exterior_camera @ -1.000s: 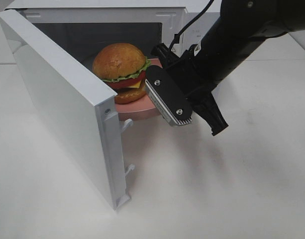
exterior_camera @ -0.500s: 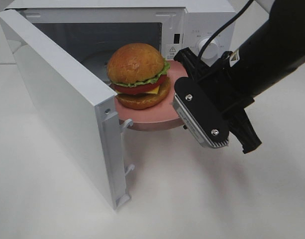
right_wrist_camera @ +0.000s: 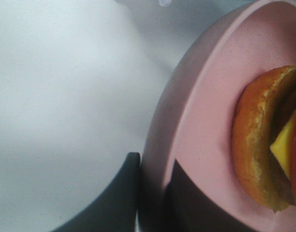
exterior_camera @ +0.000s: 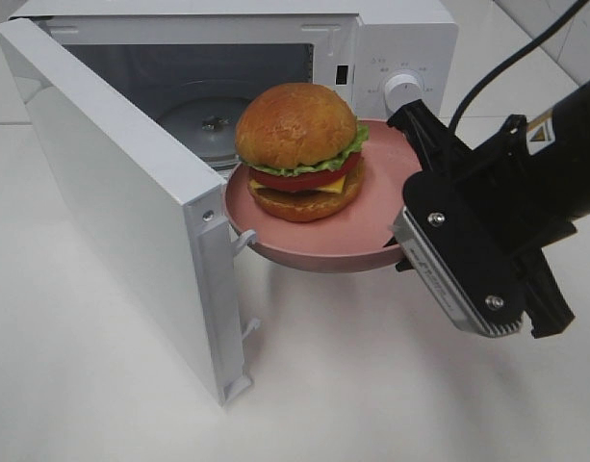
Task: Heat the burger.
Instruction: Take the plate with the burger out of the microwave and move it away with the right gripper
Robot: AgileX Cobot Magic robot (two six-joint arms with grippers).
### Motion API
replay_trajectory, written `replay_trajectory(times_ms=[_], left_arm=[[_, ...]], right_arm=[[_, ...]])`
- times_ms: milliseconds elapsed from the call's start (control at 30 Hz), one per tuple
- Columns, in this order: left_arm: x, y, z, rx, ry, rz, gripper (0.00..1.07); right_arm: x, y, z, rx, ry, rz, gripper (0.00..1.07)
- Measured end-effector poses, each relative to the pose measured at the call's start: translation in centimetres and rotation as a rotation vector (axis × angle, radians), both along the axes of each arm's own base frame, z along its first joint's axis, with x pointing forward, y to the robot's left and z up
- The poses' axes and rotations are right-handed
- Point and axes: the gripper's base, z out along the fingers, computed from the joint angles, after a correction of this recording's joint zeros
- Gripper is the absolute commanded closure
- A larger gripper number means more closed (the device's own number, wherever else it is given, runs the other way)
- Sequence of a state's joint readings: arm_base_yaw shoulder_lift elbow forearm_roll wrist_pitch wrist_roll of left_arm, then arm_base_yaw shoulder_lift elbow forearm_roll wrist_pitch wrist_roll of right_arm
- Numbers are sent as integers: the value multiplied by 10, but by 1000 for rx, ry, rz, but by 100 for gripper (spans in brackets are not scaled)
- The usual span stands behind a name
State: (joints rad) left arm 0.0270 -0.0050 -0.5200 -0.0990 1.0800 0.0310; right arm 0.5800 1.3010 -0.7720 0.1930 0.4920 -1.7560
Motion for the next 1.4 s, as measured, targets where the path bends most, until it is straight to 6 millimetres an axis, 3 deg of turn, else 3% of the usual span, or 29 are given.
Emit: replay_trajectory(times_ms=[633,1100,1400], left_arm=[[0,0,0,0,0,0,8],[0,0,0,0,0,0,8],[0,0,0,0,0,0,8]], right_arm=[[-52,-39,11,34,-60,-72,107],[-74,-61,14,37,-95,-184,107],[-81,-77,17,49,-108,-363,107]])
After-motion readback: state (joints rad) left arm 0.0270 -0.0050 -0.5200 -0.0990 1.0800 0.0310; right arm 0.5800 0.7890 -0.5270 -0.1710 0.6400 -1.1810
